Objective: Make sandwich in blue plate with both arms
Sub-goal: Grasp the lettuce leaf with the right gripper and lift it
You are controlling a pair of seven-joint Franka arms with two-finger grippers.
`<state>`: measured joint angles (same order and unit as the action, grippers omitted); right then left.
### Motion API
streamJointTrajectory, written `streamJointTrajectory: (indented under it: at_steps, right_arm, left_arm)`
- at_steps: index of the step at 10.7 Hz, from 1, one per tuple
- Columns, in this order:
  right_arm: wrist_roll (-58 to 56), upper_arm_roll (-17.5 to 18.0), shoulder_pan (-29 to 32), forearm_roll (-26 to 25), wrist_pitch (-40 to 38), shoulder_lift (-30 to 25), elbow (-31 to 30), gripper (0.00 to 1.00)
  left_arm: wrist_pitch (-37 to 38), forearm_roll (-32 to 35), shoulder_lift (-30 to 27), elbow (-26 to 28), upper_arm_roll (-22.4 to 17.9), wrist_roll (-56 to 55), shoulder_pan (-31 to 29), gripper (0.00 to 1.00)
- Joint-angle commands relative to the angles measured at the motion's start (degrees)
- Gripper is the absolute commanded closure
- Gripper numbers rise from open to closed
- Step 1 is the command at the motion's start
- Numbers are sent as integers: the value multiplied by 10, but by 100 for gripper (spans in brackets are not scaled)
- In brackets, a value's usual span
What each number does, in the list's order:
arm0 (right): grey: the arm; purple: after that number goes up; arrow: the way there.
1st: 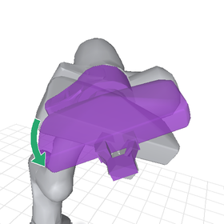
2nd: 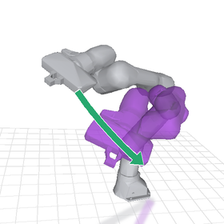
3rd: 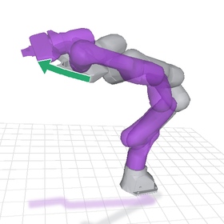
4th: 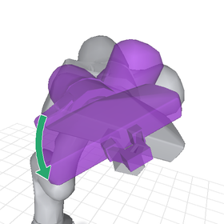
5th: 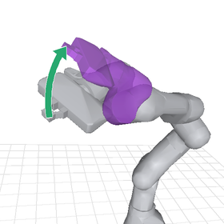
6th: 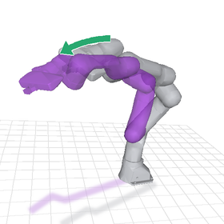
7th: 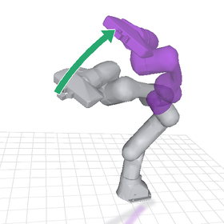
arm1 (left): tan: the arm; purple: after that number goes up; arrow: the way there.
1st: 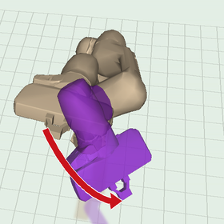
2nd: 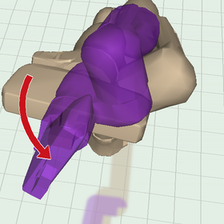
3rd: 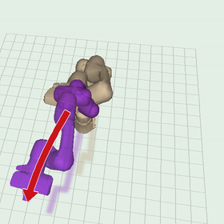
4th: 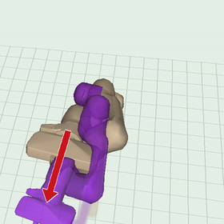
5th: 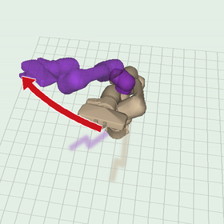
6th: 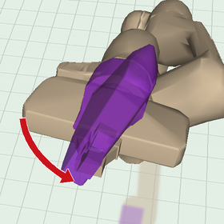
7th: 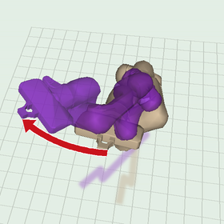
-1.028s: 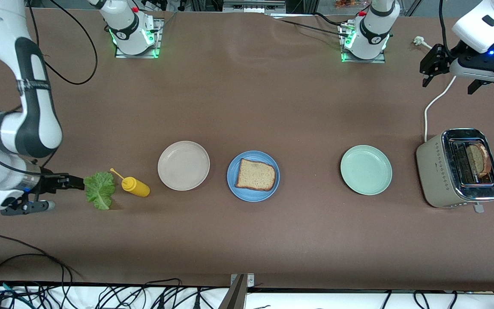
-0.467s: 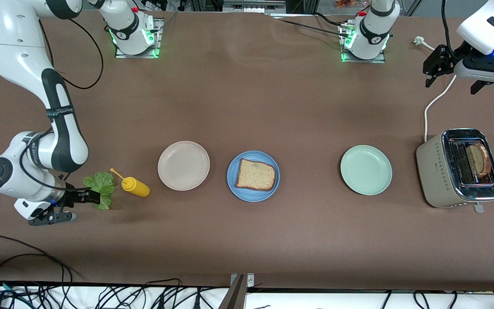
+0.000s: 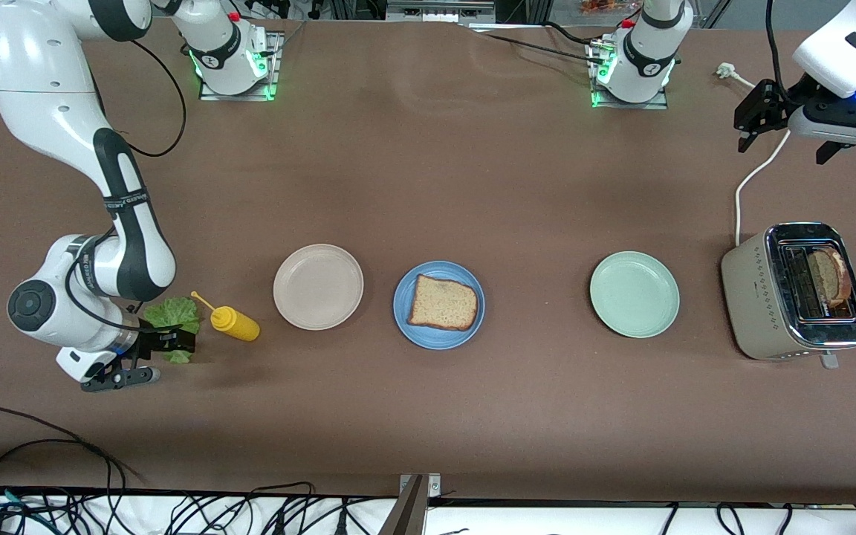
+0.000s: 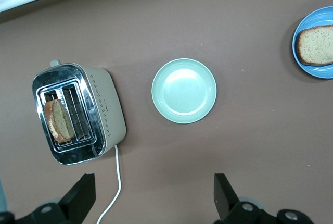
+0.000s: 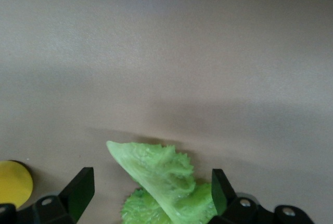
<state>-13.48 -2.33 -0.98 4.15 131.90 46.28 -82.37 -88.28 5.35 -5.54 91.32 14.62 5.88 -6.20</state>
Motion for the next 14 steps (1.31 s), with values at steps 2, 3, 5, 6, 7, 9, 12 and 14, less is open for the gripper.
streamJointTrajectory:
  at_steps: [2,3,5,6,7,9,12,14]
  right_arm:
    - [-11,0,3,3,15,22,13,0]
    - [-20,0,4,3,22,26,12,6]
    - [-45,0,5,4,22,29,12,44]
    - [-51,0,6,4,21,30,12,73]
    - [-49,0,6,4,17,29,13,100]
    - [-50,0,5,4,16,29,13,100]
    - [-51,0,3,4,-11,15,16,100]
    - [-51,0,2,6,-57,-14,16,100]
  left_arm:
    - [10,-11,-3,-2,-3,-4,3,0]
    - [12,-11,-2,-2,-3,-3,3,0]
    - [12,-11,-3,-2,-3,-3,3,0]
    - [12,-11,-3,-2,-3,-3,3,0]
    - [12,-11,-3,-2,-3,-4,3,0]
    - [13,-11,-3,-2,-3,-4,3,0]
    - [15,-11,-3,-2,-3,-4,3,0]
    - [15,-11,-2,-2,-3,-4,3,0]
